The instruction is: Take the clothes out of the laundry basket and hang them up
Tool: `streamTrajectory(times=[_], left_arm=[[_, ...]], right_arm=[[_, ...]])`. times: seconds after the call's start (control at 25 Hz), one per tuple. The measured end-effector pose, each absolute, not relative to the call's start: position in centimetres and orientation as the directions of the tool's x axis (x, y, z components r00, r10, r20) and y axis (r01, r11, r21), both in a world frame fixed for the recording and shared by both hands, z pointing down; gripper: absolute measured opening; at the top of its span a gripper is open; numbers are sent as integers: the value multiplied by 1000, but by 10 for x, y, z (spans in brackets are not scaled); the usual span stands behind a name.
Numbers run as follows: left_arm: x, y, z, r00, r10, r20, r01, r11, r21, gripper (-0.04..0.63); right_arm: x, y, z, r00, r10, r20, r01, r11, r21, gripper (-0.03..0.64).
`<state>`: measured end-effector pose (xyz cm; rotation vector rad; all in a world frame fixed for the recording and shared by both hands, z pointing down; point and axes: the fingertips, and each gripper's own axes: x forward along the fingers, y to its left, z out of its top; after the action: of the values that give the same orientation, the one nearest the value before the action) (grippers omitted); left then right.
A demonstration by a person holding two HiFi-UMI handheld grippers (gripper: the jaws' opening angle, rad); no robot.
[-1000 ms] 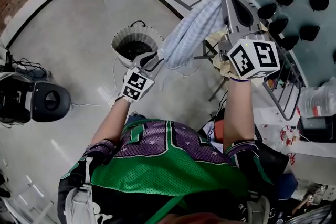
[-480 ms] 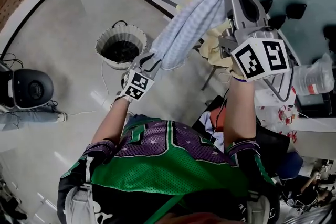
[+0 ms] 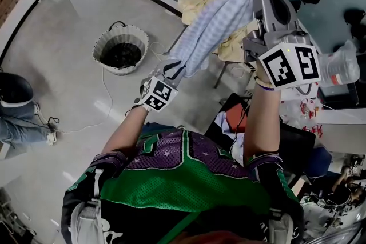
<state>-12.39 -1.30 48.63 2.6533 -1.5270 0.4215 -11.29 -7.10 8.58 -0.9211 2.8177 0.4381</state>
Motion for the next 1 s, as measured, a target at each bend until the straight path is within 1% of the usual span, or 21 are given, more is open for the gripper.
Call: streamTrajectory(times=[0.04,0.08,0.24,0.44,0.6,0.8,1.0], left_arm=[[-123,-14,484,476,-843,253,-855,-510,-90,34],[-123,-14,483,476,-844,246,-857,-508,-85,26],[-132,-16,467,497,-838,225,-852,-521,-58,23],[-134,-9,415,538,-827,166,-824,-557,-105,23],[-123,-2,372,589,-805,74,-805,-592,-35,21],[-107,6,307,660,-746,-91,-745,-665,53,21],[-81,1,259,672,-720,-174,-721,-690,68,21]], right_arm=[[-107,-73,87,-794,-565,-225,-607,761,229,6],[-100,-75,88,-785,-578,-224,-619,752,228,5],[-61,-90,98,-734,-646,-209,-679,706,200,6],[-8,-110,115,-675,-715,-183,-738,659,148,6],[21,-120,137,-664,-733,-148,-748,655,107,6],[48,-129,181,-667,-739,-89,-745,666,51,6],[76,-138,225,-683,-730,-42,-729,684,-24,8]])
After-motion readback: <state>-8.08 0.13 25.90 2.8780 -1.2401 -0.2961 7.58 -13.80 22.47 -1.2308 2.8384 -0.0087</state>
